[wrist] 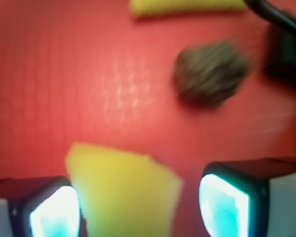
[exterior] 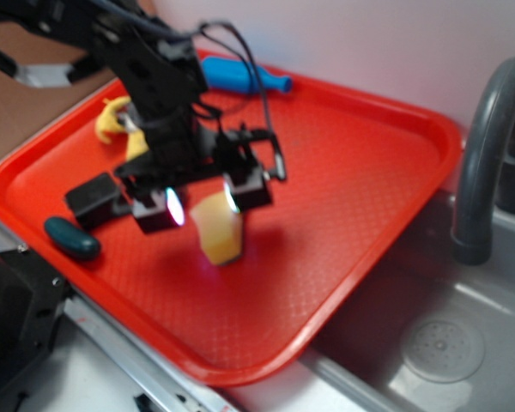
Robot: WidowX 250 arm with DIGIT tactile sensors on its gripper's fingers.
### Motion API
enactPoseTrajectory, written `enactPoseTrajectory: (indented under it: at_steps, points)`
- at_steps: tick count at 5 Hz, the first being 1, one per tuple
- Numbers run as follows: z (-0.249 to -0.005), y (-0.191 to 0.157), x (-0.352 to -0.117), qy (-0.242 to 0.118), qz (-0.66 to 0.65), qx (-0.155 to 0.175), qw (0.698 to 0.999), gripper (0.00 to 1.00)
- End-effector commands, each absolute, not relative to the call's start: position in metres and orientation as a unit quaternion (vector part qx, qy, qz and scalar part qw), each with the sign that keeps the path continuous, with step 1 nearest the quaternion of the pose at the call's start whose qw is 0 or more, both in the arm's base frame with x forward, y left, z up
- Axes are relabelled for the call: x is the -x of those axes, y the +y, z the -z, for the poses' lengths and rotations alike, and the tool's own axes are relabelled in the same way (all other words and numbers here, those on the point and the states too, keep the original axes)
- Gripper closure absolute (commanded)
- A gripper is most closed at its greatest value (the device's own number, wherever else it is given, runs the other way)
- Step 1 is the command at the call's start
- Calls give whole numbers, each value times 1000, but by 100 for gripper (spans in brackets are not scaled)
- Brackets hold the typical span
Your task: Grab the green sponge.
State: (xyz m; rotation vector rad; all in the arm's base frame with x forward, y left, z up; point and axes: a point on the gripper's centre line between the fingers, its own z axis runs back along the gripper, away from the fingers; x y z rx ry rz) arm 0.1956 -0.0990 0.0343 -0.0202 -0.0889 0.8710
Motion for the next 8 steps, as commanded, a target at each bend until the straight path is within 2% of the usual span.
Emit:
enactPoseTrajectory:
  at_steps: [1, 2, 3, 4, 5, 6, 7, 8]
  points:
    - [-13, -105, -202, -57, -384, 28, 921, 0]
    - [-11, -106, -199, -58, -379, 25, 923, 100]
    - [-17, -106, -195, -72, -369, 15, 927, 100]
    - [-51, -96, -198, -82, -320, 13, 944, 100]
    - [-98, -82, -203, -55, -224, 39, 972, 100]
    - [-144, -66, -200, 15, -142, 57, 988, 100]
    - [-183, -58, -188, -10, -100, 52, 994, 100]
    - [-208, -45, -176, -53, -97, 71, 991, 100]
